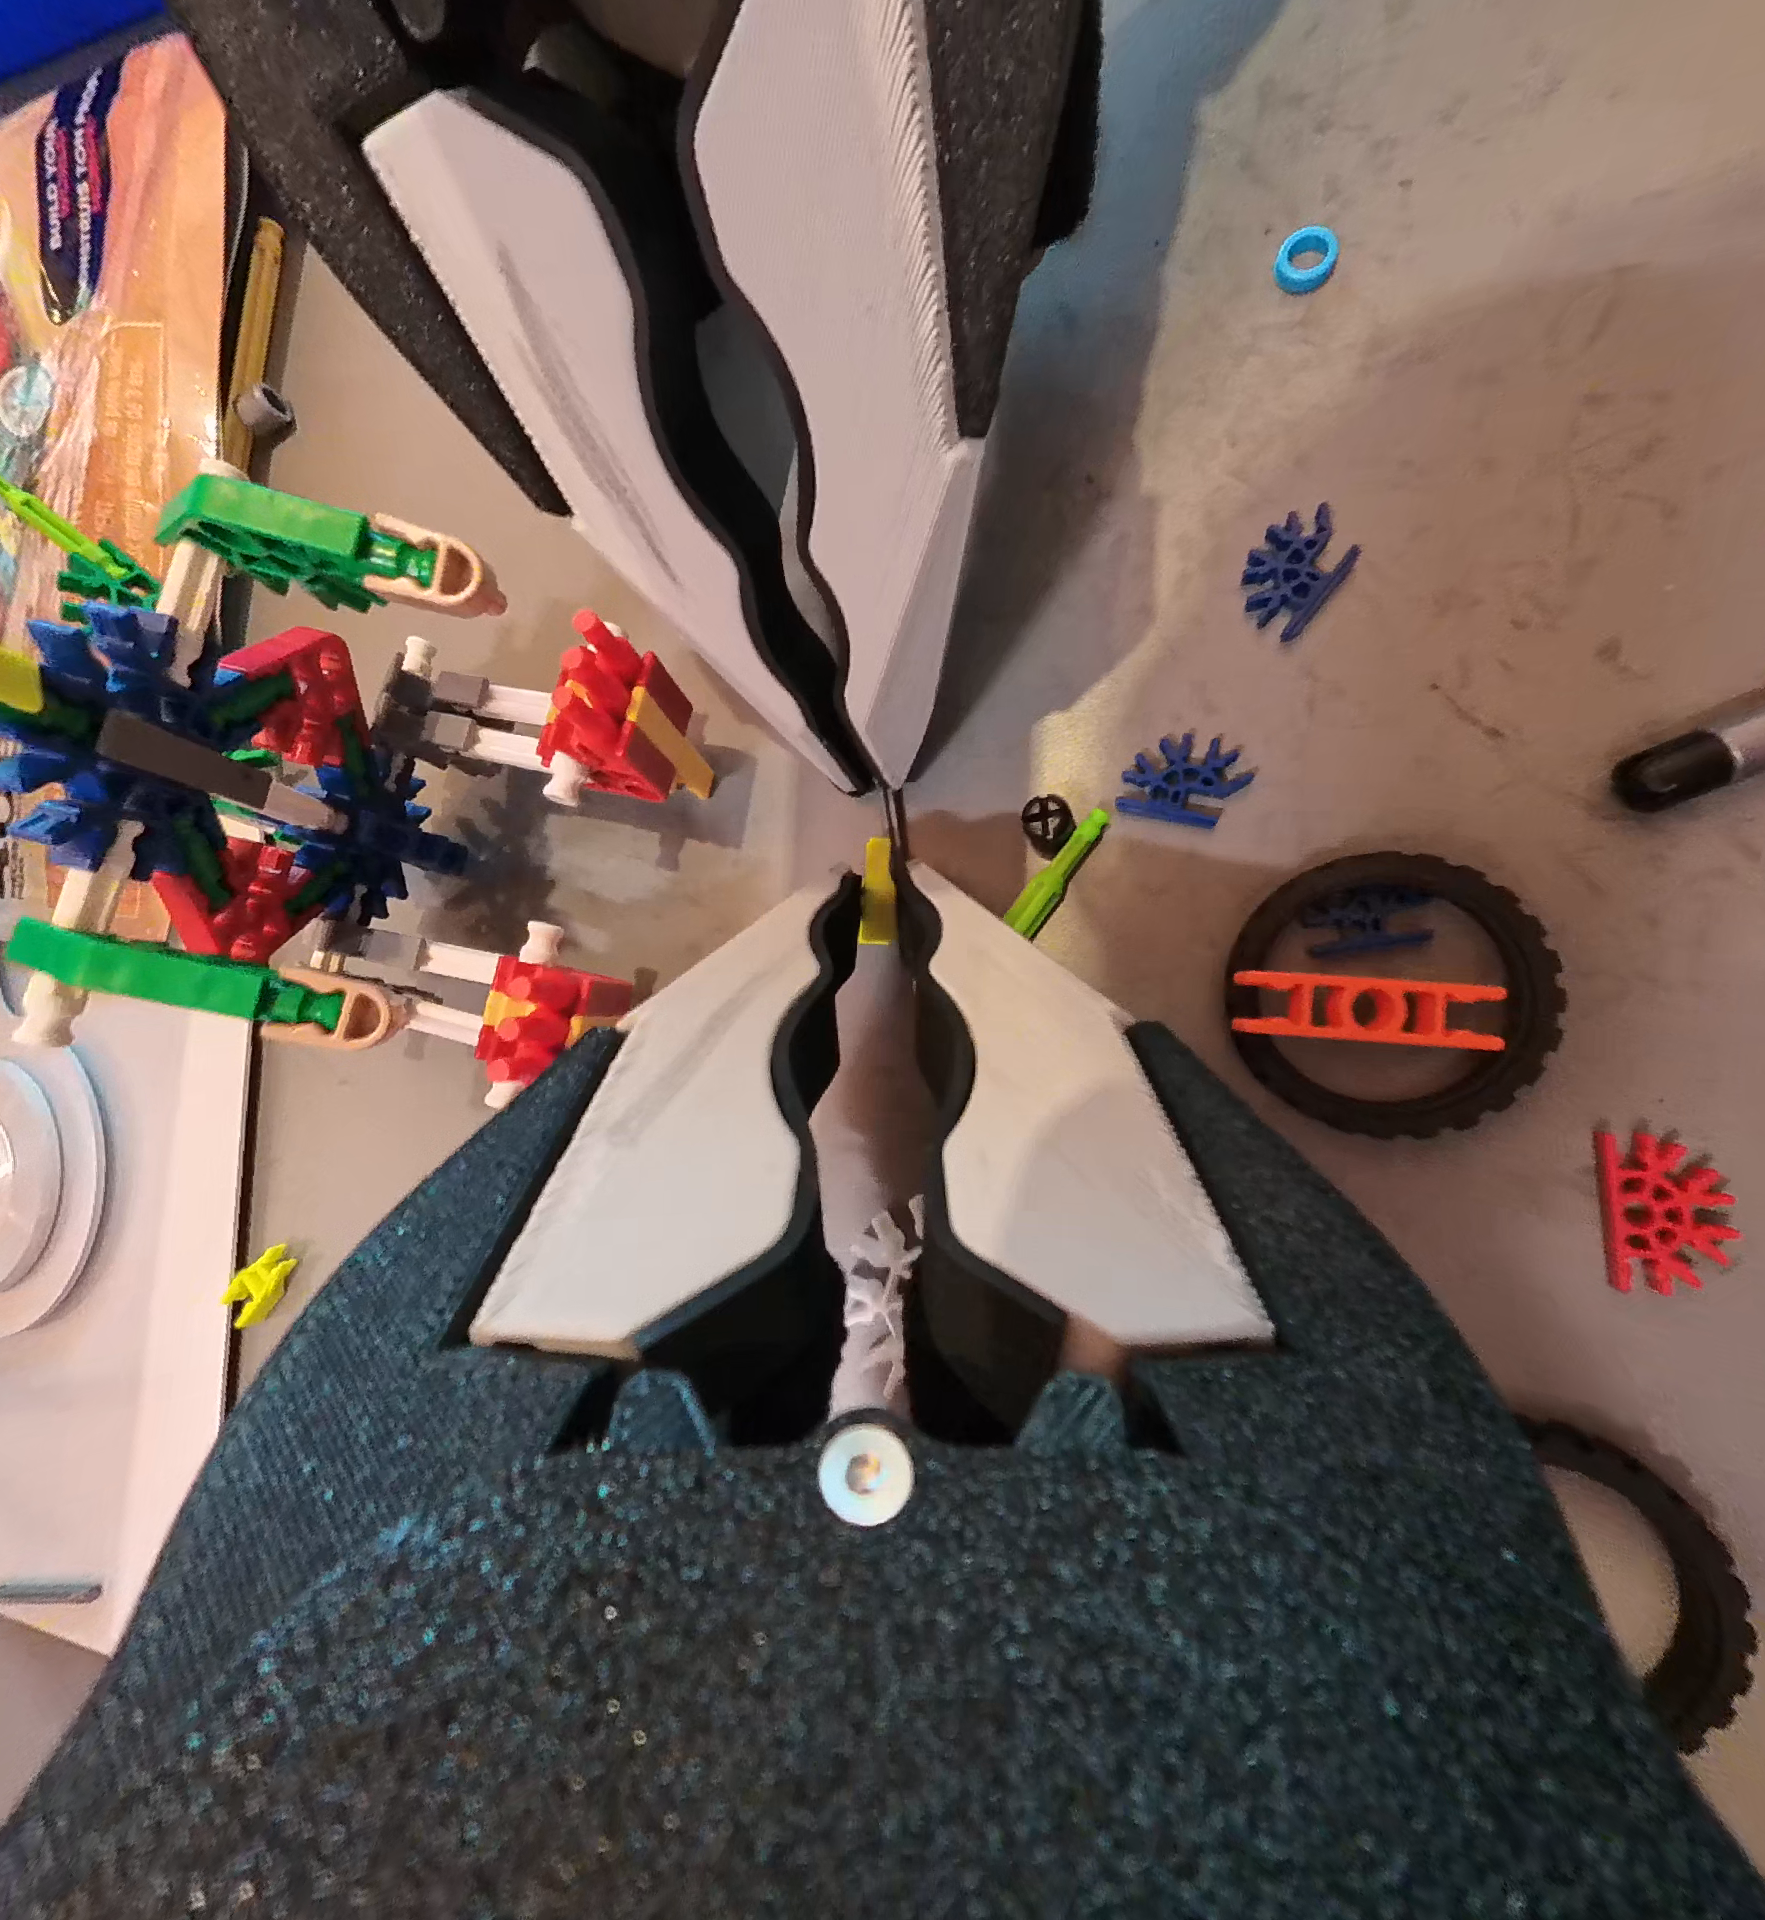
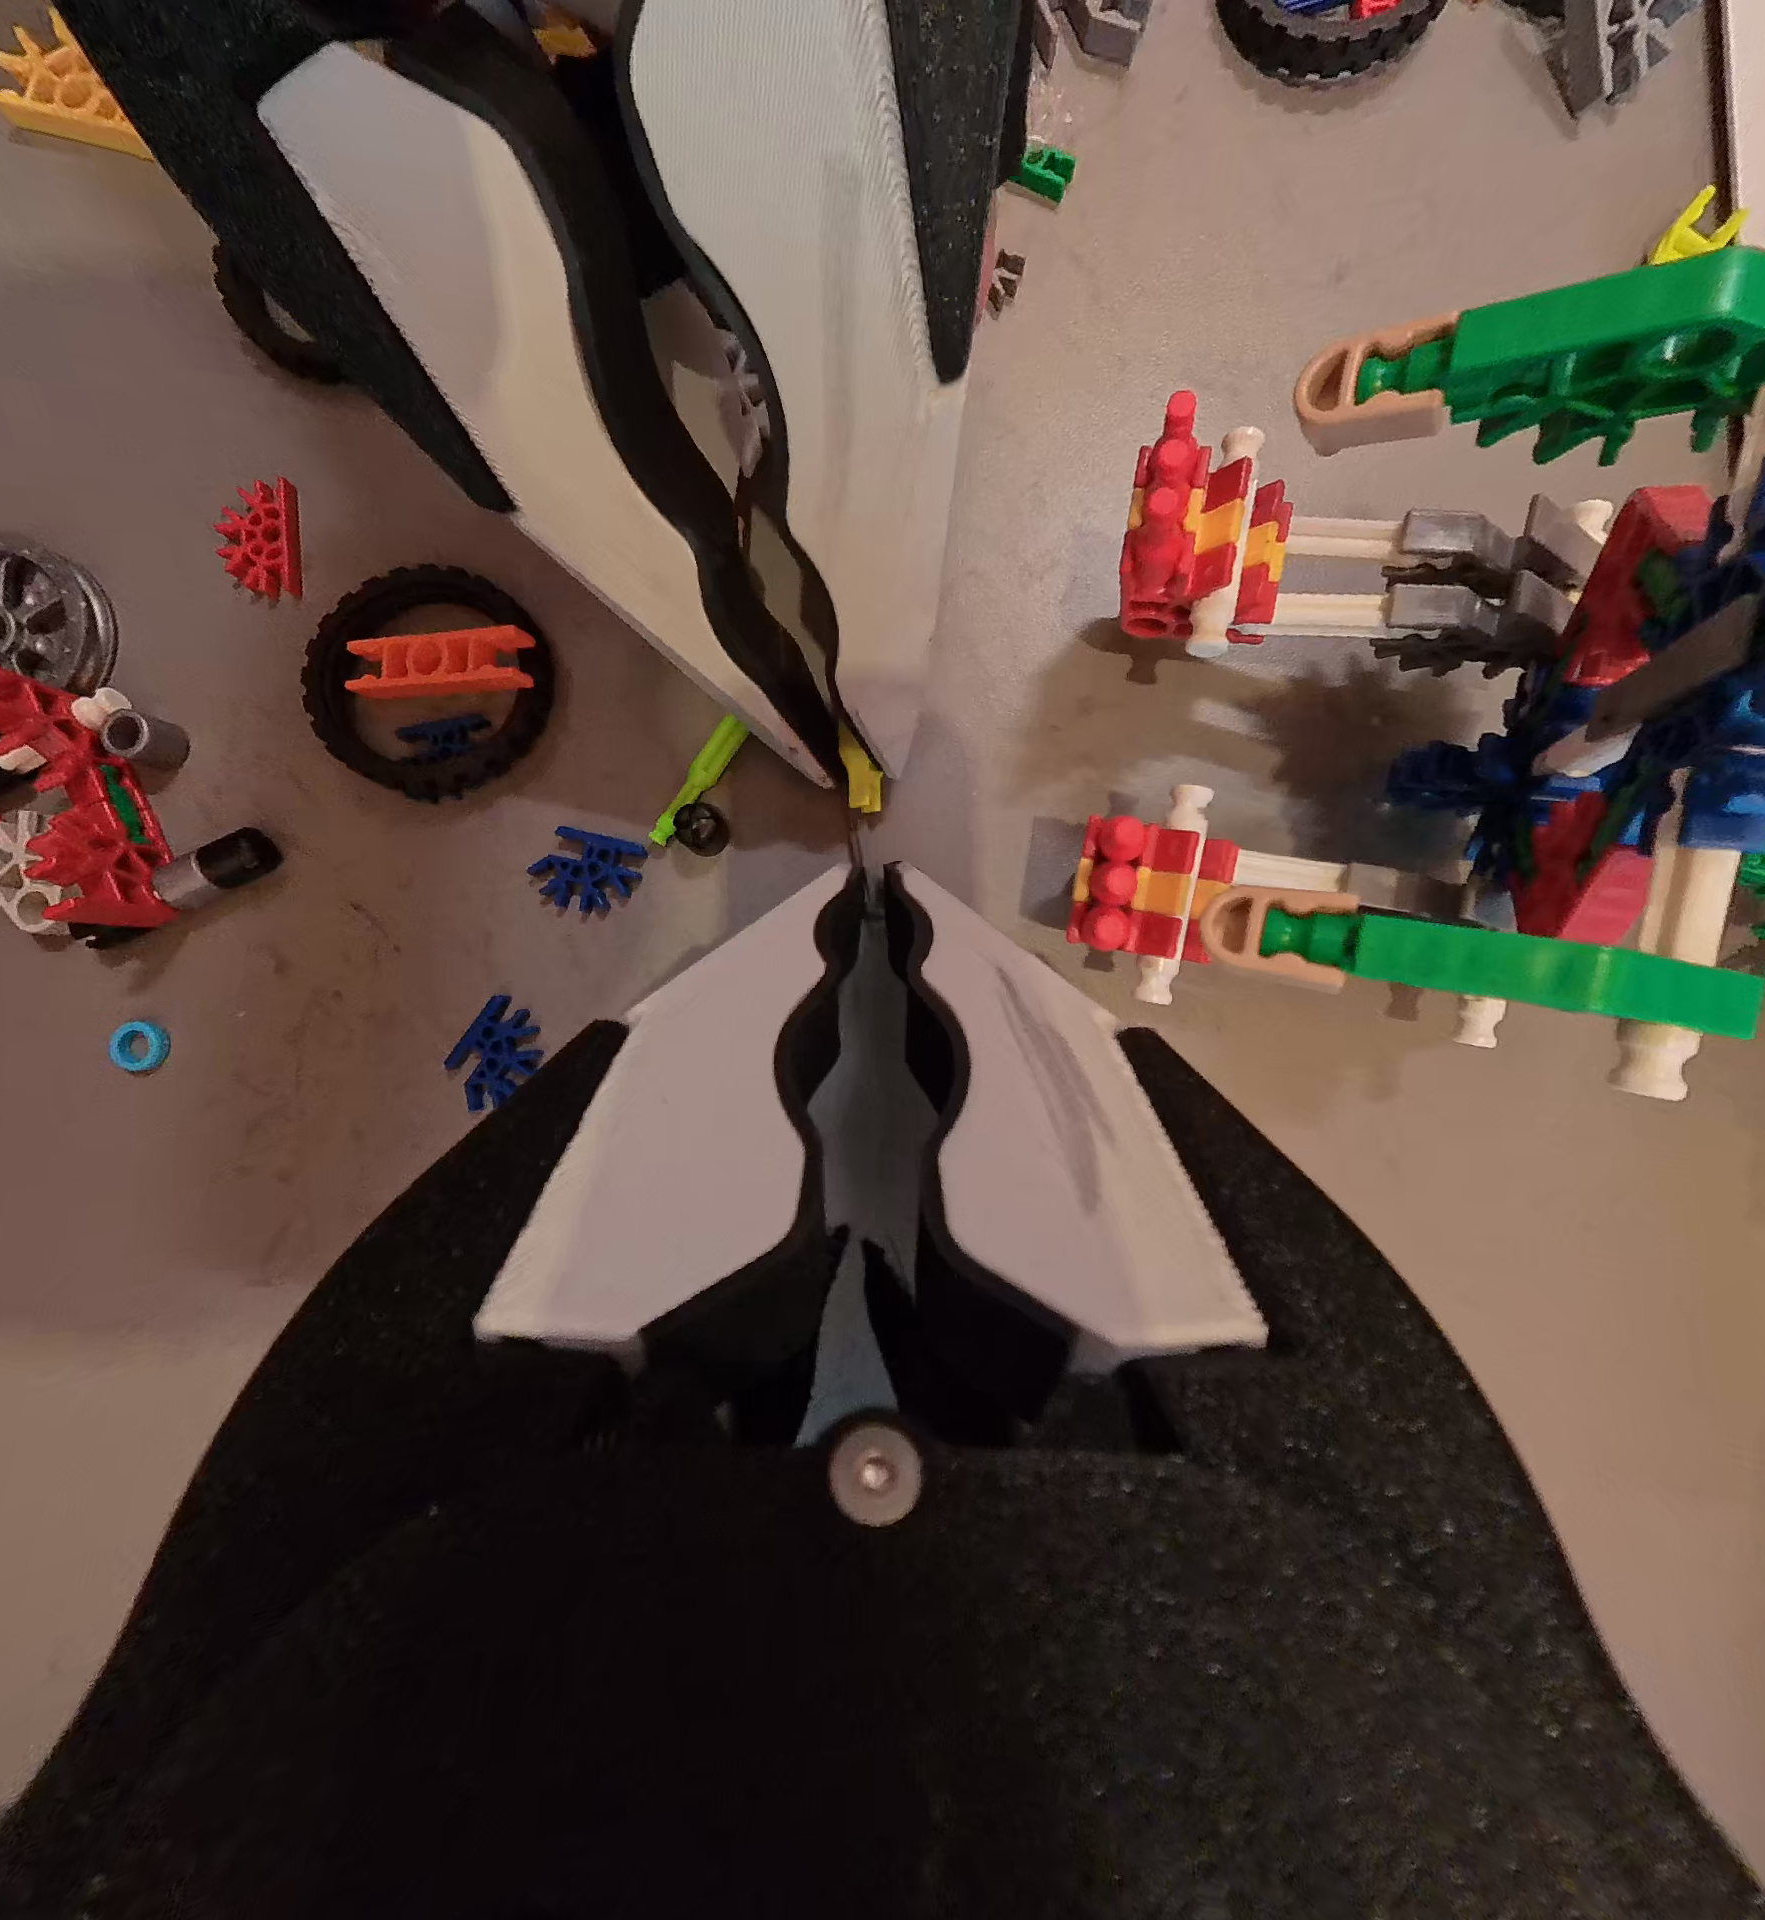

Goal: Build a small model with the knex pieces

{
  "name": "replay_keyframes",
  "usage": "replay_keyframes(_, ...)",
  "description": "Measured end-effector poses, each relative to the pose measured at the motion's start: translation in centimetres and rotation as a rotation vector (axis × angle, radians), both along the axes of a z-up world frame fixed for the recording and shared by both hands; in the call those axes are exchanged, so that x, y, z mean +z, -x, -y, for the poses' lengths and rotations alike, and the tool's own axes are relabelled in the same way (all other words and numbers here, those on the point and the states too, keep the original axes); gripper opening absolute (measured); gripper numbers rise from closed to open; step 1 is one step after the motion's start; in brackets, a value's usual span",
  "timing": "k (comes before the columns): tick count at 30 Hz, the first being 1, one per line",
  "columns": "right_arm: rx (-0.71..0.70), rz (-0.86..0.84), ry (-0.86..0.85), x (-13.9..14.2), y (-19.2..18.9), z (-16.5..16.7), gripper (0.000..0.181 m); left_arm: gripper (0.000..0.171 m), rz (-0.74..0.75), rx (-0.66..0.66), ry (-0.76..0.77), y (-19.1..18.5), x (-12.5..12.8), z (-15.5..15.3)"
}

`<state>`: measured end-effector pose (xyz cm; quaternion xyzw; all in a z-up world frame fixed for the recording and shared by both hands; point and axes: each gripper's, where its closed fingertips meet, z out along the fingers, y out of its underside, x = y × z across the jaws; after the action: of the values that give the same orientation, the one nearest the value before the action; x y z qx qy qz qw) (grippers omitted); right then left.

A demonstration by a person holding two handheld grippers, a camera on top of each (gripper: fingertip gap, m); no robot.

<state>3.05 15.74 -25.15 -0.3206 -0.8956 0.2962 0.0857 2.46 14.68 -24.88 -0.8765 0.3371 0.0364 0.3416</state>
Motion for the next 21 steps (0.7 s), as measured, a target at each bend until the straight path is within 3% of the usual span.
replay_keyframes(7, -0.009, -0.009, 0.035, 0.7, 0.0, -0.2, 0.011, 0.004, 0.058, 0.012, -0.037, 0.0, 0.8, -0.1)
replay_keyframes(11, -0.017, -0.02, 0.116, 1.9, 0.2, 0.2, 0.014, 0.004, 0.078, 0.013, -0.145, 0.4, 2.8, -0.7)
replay_keyframes(15, -0.043, -0.022, 0.22, 3.2, 0.6, 0.5, 0.014, 0.004, -0.12, -0.033, -0.294, 0.9, 4.4, -1.3)
replay_keyframes(21, -0.077, -0.03, 0.33, 4.7, 1.1, 0.6, 0.014, 0.003, -0.239, -0.078, -0.435, 0.5, 6.1, -1.5)
